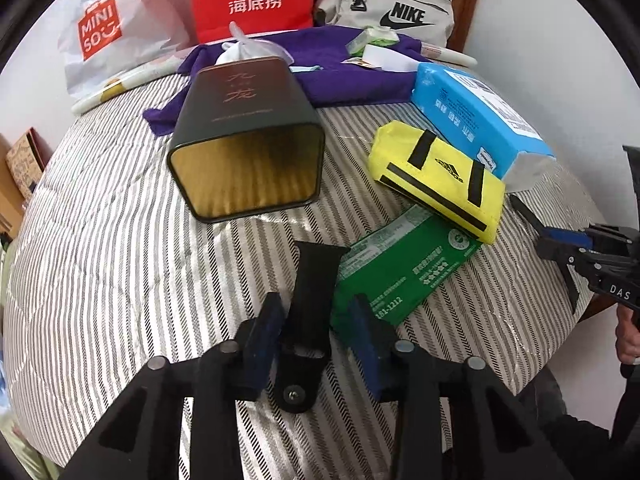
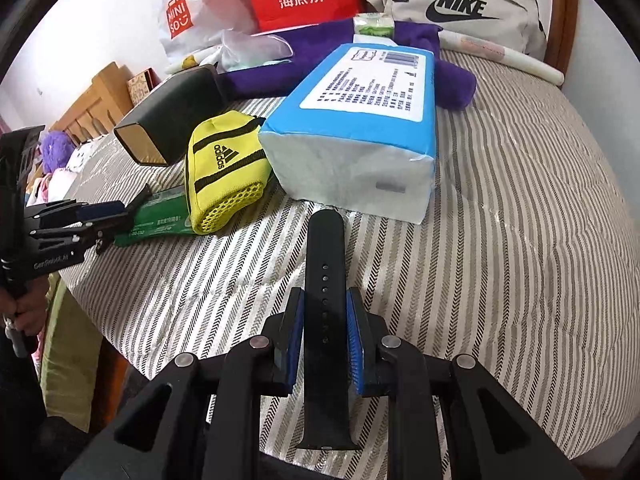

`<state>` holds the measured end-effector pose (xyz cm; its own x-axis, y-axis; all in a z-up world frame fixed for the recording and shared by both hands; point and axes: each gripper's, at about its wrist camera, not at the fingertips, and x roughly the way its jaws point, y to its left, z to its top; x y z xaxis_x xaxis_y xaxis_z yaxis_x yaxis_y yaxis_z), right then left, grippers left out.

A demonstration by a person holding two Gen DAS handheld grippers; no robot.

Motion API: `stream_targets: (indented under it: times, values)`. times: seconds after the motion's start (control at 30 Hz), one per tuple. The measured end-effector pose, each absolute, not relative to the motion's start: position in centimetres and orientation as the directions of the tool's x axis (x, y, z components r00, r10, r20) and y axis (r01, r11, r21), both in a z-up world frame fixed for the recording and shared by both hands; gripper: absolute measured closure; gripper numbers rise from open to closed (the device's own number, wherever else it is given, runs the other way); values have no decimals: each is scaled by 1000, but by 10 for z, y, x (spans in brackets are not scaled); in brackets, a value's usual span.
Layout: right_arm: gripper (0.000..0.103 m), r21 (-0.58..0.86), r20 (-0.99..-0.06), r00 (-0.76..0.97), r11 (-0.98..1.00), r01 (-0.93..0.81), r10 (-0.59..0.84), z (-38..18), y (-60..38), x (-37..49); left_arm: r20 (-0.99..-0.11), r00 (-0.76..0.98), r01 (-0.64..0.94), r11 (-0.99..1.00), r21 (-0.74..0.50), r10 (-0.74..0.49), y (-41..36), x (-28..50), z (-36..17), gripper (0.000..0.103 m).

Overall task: Organize soft objects
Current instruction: 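Grasp a second black strap on the green card with the left tool while the right tool holds its strap, then carry both black straps over the purple towel with both tools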

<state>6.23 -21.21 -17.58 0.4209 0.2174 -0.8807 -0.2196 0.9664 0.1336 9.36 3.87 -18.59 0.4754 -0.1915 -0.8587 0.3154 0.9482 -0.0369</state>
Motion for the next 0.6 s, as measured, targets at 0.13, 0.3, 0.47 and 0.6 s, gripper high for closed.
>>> stream_targets:
  times: [0.13,0.3,0.47,0.6]
  values:
    - [82,113,-877,433,966,-234,208,-176,-210,60,-849,498,303,953,-19,-176,40,95,-186,82]
    - [83,103,-882,428,966,-238,199,-175,-209,60,-851,491,283,958,-49,-189,48,96,-183,83]
    - [83,113,-873,439,963,-243,213,-165,-212,55,-838,508,264,962,-73,-202,56,91,-171,83]
    - [83,128,-860,454,960,-250,234,-152,-215,51,-825,525,244,965,-91,-210,63,88,-159,83]
